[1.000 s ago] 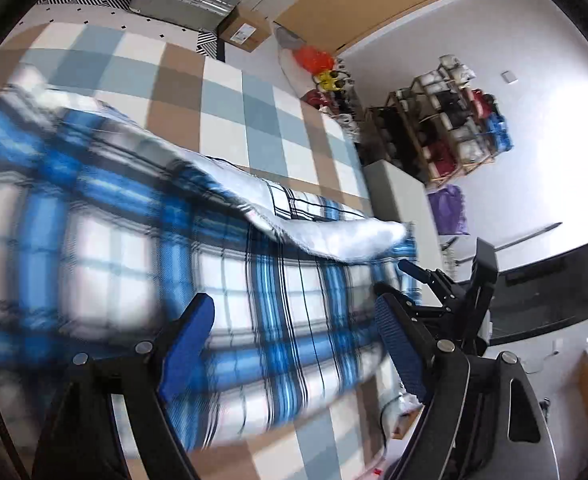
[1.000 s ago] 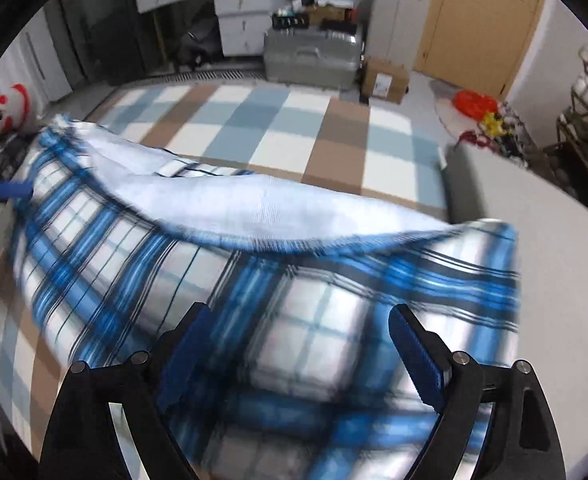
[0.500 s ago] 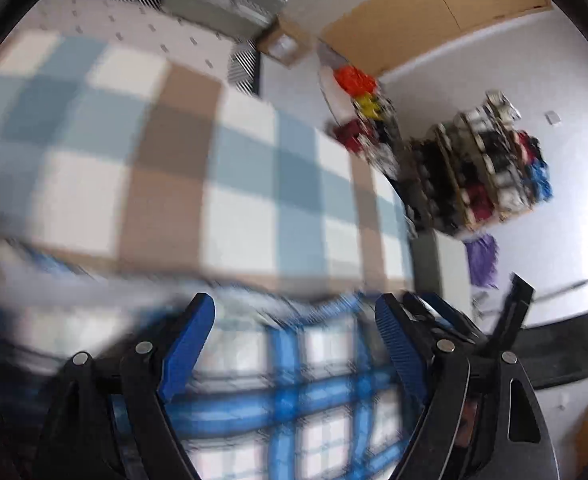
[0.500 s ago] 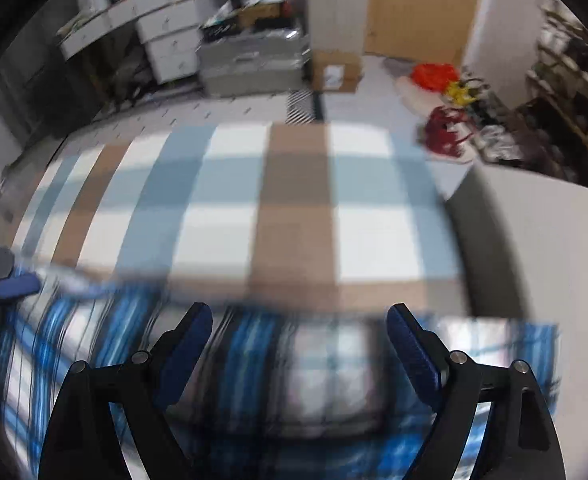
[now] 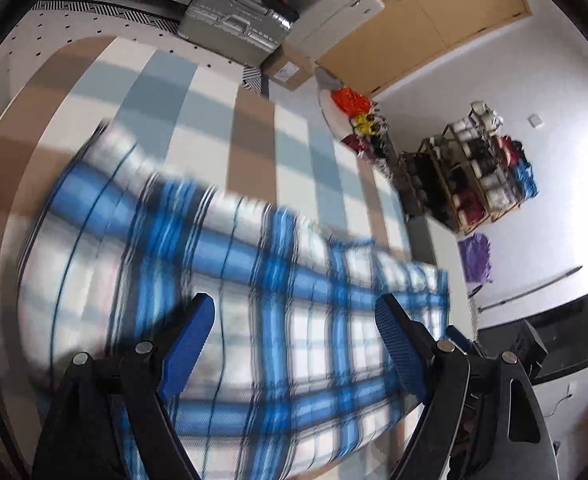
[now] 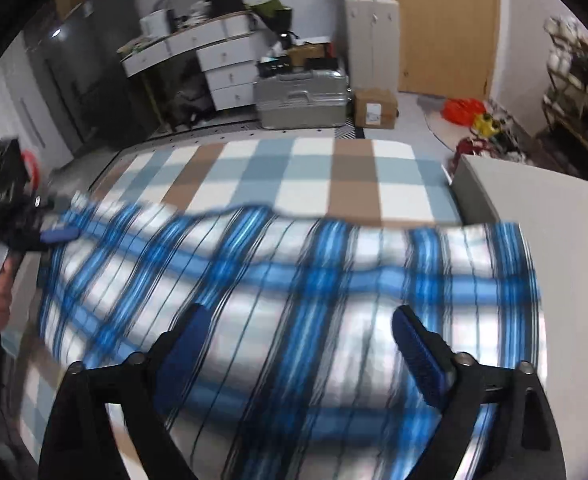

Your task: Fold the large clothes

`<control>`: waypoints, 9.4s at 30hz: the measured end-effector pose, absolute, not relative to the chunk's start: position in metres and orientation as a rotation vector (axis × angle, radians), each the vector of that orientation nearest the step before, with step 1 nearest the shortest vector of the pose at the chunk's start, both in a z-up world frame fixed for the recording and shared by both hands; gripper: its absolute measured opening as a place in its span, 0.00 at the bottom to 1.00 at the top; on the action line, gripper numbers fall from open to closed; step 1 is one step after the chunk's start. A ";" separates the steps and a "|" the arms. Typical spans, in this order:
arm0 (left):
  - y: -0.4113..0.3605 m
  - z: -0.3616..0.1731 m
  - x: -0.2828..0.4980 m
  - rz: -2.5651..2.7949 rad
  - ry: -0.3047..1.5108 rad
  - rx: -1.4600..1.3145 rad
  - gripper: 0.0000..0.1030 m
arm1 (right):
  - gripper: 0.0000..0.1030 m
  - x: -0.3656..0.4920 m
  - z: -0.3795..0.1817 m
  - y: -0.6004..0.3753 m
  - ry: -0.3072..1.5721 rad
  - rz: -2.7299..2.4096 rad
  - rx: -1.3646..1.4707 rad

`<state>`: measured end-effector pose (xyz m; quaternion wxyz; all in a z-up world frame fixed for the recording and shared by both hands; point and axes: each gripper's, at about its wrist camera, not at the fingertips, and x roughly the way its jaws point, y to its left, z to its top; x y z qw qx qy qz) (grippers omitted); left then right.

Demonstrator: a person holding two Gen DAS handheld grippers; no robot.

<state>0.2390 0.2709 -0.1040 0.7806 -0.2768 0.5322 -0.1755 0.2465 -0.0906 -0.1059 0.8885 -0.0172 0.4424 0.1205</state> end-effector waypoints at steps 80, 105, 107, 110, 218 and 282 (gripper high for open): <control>0.141 -0.145 0.197 -0.355 1.130 -0.033 0.78 | 1.00 0.205 -0.169 -0.162 0.939 0.074 0.468; 0.115 -0.142 0.183 -0.375 1.162 0.054 0.78 | 0.98 0.153 -0.180 -0.146 0.822 0.354 0.768; 0.107 -0.132 0.181 -0.417 1.145 0.022 0.78 | 1.00 0.130 -0.172 -0.166 0.779 0.271 0.750; 0.088 -0.122 0.179 -0.470 1.094 0.042 0.78 | 1.00 0.108 -0.167 -0.206 0.788 0.105 0.747; 0.217 -0.156 0.181 -0.803 1.289 -0.477 0.93 | 0.08 0.146 -0.121 0.144 0.762 0.409 -0.185; 0.197 -0.133 0.265 -0.636 1.410 -0.149 0.12 | 0.13 0.119 -0.202 0.202 1.103 0.703 0.137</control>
